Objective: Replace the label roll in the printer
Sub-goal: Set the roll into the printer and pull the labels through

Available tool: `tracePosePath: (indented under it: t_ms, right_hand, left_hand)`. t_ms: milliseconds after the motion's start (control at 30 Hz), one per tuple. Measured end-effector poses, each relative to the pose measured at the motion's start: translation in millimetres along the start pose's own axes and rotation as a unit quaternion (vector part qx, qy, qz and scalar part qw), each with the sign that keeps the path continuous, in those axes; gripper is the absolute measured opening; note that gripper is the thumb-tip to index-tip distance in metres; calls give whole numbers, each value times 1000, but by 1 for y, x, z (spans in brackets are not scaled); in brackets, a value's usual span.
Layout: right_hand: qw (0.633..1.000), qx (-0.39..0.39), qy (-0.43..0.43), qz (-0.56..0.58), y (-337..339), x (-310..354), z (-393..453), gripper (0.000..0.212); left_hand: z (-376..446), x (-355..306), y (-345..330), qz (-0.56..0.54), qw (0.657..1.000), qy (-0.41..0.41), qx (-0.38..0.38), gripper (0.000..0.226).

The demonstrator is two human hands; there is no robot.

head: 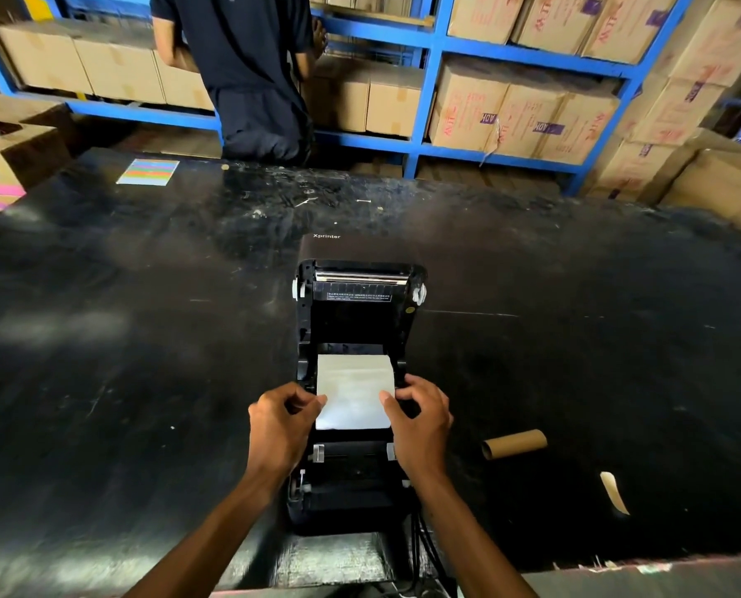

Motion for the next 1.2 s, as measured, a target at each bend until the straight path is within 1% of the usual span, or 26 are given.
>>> tracePosePath:
  t_ms: [133,300,433,533,633,700,833,967,1067,1133,1200]
  right_hand:
    - [999,26,-12,-15,2,-7,-6,13]
    - [998,8,-3,-59,3,-7,-11,18]
    - [997,5,2,-75,3,-7,-11,26]
    - [997,30,-8,-67,4,-8,-11,27]
    - [994,73,-17,-75,6,-15,-9,25]
    - [992,98,-14,-82,9,-16,-10,29]
    - [989,105,-4,-100,11,-15,-14,28]
    - [987,130,-5,-98,11,-16,-17,28]
    - [983,152,-6,-104,11,-17,-17,27]
    - [979,170,-14,-113,11,-17,-17,27]
    - [977,180,-23,-111,11,-18,-18,26]
  left_hand:
    - [-3,6,1,19,1000,2,14,23]
    - [-3,10,3,43,998,5,38,19]
    - [-1,9,2,56,997,14,48,18]
    - [-1,10,3,68,996,25,51,19]
    - [-1,14,4,85,993,46,64,22]
    - [-2,16,5,91,992,56,74,23]
    - [-1,17,4,103,988,63,96,23]
    - [-3,18,0,126,982,48,133,26]
    - [-2,20,-1,148,977,40,150,23]
    - [-2,20,-2,177,970,33,163,30]
    - [-2,21,-3,196,963,34,180,31]
Point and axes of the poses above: each hand's wrist, its own z-axis towards the middle knuckle, its own y-axis out of the back of the hand, x = y × z, the point moved 5 cm from there along z, towards the middle knuckle, and after that the axes turned 9 degrees about -z, right-handed, at the moved point
